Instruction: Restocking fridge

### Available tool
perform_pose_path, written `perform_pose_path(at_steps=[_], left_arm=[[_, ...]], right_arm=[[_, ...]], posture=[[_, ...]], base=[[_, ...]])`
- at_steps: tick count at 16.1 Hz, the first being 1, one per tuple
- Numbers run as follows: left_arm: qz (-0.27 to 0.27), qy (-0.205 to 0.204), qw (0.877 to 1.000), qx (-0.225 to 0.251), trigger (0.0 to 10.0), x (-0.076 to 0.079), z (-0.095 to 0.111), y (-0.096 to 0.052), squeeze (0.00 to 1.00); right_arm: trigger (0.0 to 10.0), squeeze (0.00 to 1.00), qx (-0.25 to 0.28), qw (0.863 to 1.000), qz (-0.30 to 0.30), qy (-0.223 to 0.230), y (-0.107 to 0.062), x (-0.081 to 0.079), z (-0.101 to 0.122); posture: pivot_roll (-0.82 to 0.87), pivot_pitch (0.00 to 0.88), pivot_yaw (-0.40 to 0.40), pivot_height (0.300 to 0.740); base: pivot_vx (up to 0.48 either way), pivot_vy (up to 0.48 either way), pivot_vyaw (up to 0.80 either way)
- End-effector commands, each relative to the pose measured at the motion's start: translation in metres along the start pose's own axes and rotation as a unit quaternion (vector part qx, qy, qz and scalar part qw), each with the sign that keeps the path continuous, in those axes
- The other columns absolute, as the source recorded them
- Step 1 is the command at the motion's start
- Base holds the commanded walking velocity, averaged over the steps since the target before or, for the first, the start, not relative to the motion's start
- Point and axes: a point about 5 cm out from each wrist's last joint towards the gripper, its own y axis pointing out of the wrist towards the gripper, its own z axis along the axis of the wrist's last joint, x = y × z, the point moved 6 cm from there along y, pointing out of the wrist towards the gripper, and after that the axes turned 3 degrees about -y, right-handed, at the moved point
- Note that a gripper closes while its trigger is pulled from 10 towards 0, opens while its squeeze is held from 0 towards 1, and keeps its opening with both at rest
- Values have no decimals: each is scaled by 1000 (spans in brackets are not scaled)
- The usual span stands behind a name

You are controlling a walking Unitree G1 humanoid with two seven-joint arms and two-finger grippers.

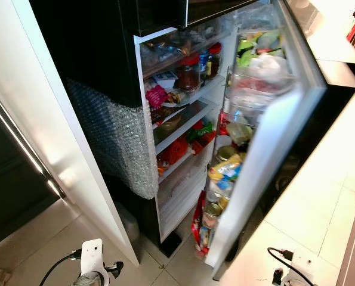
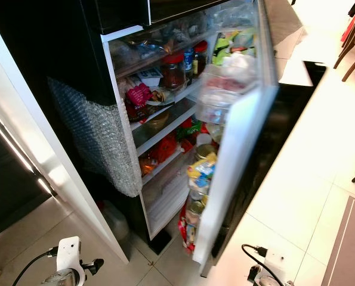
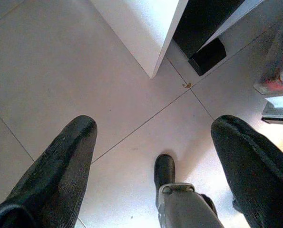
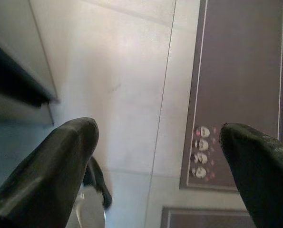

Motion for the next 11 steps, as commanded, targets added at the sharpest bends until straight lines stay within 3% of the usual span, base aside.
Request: perform_pose_path(at_steps=[1, 3, 4, 6, 8, 9, 10, 11], left_arm=[[6, 2, 1000, -3, 10000, -2, -1, 0, 0], [7, 1, 1000, -3, 10000, -2, -1, 0, 0], [8, 0, 1000, -2, 10000, -3, -1, 0, 0], [8, 1, 1000, -3, 10000, -3, -1, 0, 0], [7, 2, 1000, -3, 10000, -3, -2, 0, 0], [7, 3, 1000, -3, 10000, -3, -2, 0, 0], [7, 6, 1000, -4, 10000, -4, -2, 0, 0], [7, 7, 1000, -4, 10000, -4, -2, 0, 0]], right_arm=[[10000, 0, 27, 1000, 6, -2, 0, 0, 7], [10000, 0, 53, 999, 11, -7, -1, -1, 14], [10000, 0, 87, 996, 4, 8, 7, 32, 37], [10000, 0, 143, 989, 3, 23, 9, 67, 78], [10000, 0, 177, 984, -5, -25, 7, 75, 98], [10000, 0, 185, 983, -7, -18, 6, 78, 103], [10000, 0, 222, 975, 6, 14, 2, 85, 126], [10000, 0, 237, 971, 27, 21, -1, 81, 135]], posture=[[-7, 0, 13, 740], [-6, 0, 11, 740], [-6, 0, 11, 740], [-12, 0, 12, 740], [-15, 0, 15, 740], [-17, 0, 18, 740], [-26, 0, 22, 740], [-26, 0, 24, 740]], base=[[0, 0, 0], [0, 0, 0], [0, 0, 0], [0, 0, 0], [0, 0, 0], [0, 0, 0], [0, 0, 0], [0, 0, 0]])
